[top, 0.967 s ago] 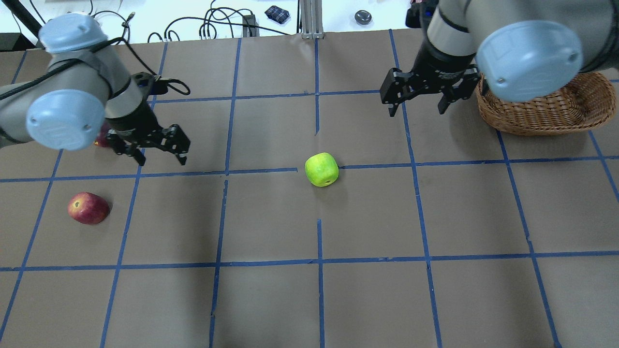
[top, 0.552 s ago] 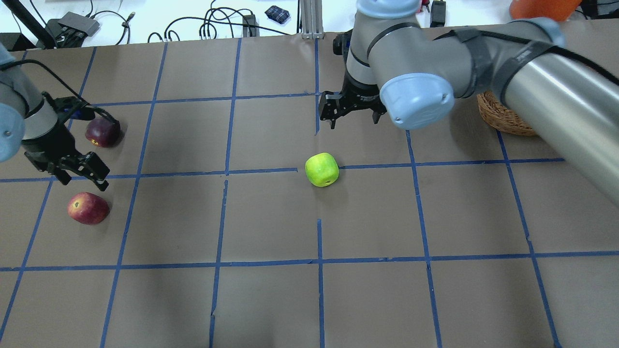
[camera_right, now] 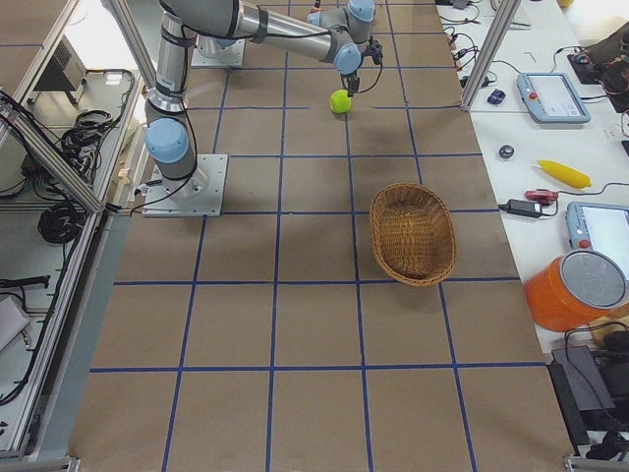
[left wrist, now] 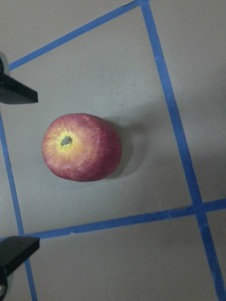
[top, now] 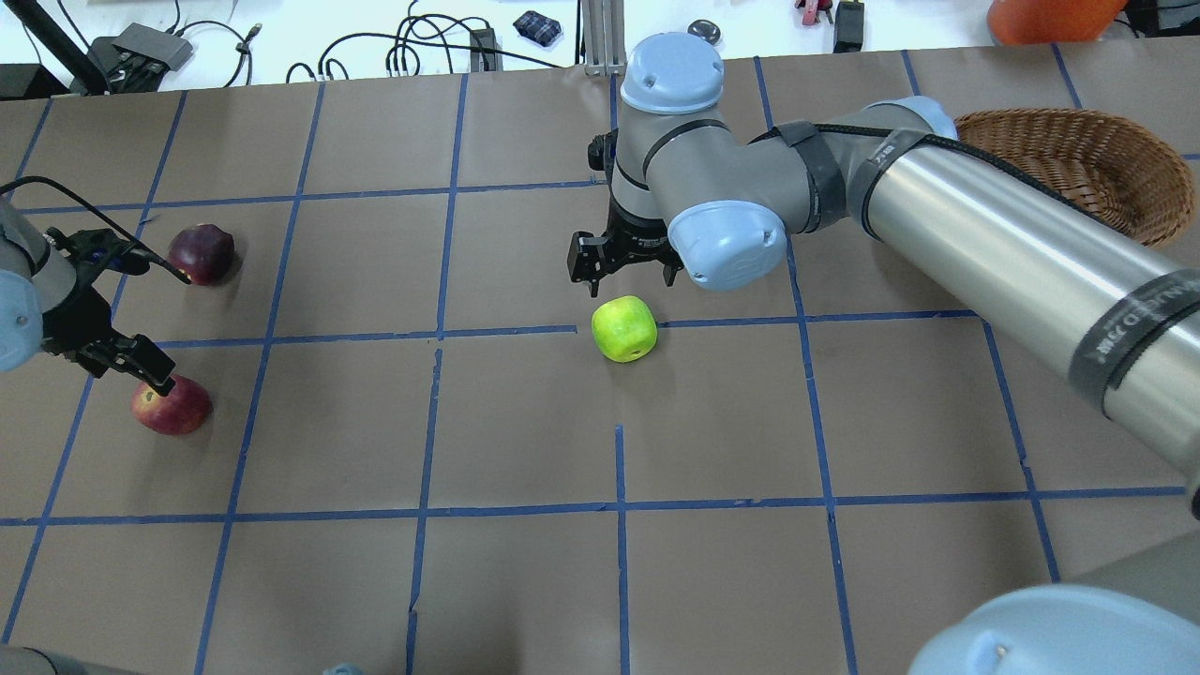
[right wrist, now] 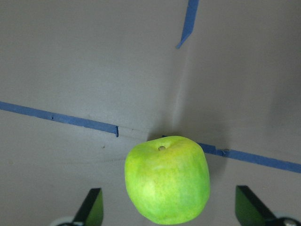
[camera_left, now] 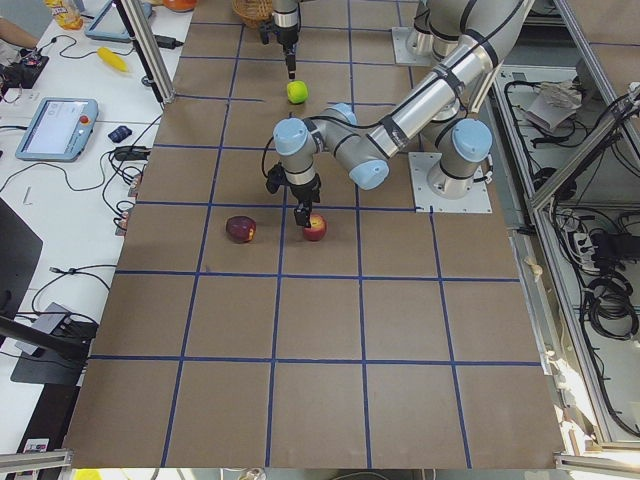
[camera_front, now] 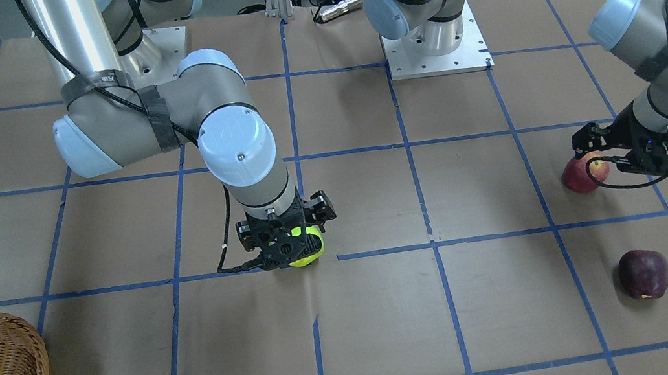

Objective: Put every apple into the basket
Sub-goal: 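Grasp green apple with right gripper while left grasps red apple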

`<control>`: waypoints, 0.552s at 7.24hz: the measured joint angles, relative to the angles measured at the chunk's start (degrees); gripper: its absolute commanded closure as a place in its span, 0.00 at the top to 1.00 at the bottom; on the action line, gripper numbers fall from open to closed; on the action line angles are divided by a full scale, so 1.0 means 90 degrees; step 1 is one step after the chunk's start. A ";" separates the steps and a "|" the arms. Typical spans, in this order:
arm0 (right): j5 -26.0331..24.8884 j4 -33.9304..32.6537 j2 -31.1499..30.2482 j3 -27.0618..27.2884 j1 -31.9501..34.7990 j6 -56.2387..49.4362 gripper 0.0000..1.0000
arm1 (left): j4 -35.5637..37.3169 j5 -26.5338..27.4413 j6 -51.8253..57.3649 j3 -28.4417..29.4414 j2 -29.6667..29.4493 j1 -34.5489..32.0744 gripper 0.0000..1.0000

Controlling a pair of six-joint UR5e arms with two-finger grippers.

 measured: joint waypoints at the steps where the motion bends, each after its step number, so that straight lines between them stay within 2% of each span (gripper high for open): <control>1: 0.0043 -0.0009 0.0119 0.0006 0.0011 -0.0002 1.00 | 0.0115 -0.0046 0.0082 -0.0046 -0.0166 0.0011 1.00; 3: 0.0053 -0.0027 0.0347 0.0013 0.0015 0.0042 1.00 | 0.0254 -0.0230 0.0159 -0.0048 -0.0510 0.0016 1.00; 4: 0.0057 -0.0032 0.0442 0.0011 0.0016 0.0130 1.00 | 0.0315 -0.0264 0.0185 -0.0062 -0.0625 0.0017 0.59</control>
